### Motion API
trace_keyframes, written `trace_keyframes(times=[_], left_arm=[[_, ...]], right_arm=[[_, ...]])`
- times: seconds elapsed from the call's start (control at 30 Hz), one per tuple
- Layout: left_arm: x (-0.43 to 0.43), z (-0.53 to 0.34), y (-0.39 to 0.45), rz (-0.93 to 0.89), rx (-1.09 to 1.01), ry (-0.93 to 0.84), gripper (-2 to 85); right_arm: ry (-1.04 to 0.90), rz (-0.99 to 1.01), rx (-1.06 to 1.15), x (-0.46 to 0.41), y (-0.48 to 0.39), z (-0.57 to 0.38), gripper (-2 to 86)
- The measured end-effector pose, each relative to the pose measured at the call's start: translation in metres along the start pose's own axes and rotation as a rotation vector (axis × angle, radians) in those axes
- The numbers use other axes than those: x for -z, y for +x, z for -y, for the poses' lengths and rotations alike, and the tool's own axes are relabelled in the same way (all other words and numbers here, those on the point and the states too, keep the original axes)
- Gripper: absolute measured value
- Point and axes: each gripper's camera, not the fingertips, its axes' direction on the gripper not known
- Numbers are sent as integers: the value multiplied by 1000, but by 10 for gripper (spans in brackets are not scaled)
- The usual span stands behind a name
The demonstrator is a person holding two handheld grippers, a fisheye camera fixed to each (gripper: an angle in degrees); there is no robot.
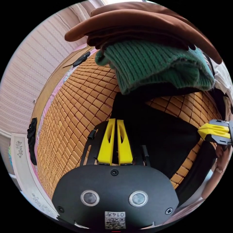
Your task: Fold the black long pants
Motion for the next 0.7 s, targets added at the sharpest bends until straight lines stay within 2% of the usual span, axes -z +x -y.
trace_keyframes(times=[0.13, 0.27, 0.4, 0.57, 0.7], left_arm=[[12, -8, -12, -58, 79, 22, 39], [75, -38, -23, -16, 82, 142, 61], [141, -102, 9, -75, -58, 275, 58], [154, -163, 88, -149, -249, 276, 62], [140, -164, 133, -201, -344, 251, 74]], right_arm=[[-18, 22, -3, 3, 9, 1, 8], [-40, -41, 40, 37, 16, -14, 18], [-72, 24, 110, 57, 24, -32, 53], [-194, 73, 171, 45, 33, -39, 69], [-225, 61, 191, 37, 33, -38, 40]])
